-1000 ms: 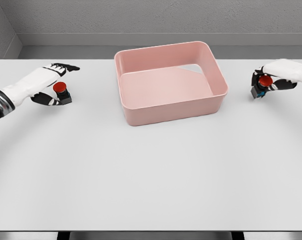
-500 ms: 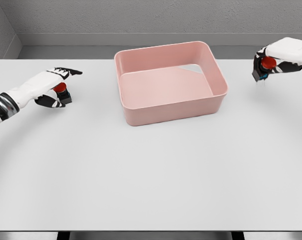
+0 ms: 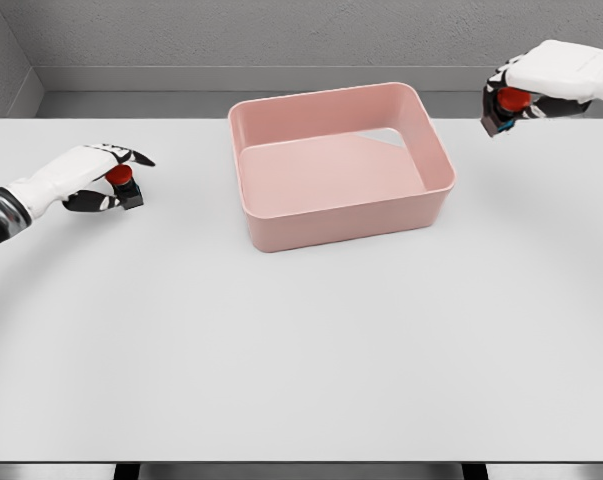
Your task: Put the industrial switch in the basket with both arms
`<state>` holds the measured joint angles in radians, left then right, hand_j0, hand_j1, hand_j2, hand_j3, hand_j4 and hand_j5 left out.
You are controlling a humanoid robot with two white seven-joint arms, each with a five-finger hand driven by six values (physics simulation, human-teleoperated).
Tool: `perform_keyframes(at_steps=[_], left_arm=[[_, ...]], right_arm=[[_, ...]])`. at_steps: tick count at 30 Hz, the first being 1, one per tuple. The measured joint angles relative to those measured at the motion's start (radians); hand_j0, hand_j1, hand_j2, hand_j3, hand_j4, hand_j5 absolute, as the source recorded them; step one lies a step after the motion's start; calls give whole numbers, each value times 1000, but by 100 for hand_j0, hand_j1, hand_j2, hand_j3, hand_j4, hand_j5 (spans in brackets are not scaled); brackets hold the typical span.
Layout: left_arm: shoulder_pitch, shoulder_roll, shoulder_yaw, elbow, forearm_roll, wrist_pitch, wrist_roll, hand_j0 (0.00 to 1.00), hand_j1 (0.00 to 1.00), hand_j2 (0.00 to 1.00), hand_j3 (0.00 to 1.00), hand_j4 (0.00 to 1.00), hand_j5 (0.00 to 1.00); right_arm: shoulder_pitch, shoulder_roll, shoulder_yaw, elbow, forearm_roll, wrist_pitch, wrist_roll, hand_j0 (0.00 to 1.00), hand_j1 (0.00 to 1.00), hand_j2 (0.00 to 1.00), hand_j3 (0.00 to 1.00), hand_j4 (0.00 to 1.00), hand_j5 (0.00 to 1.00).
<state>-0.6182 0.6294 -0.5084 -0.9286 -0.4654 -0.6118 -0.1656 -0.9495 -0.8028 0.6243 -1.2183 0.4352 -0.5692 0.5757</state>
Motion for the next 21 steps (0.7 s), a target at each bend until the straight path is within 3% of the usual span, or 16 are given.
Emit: perform_keyframes(at_steps=[8, 21], left_arm=[[0, 0, 2, 12, 3, 0, -1, 53, 53, 53, 53, 53, 53], [-21, 0, 2, 0, 14, 0, -1, 52, 52, 52, 52, 52, 52]], right_arm=[[-29, 41, 6, -18, 2, 1, 13, 45, 45, 45, 45, 45, 45], [-74, 172, 49, -20, 17, 28, 36, 45, 45, 45, 45, 45, 45]])
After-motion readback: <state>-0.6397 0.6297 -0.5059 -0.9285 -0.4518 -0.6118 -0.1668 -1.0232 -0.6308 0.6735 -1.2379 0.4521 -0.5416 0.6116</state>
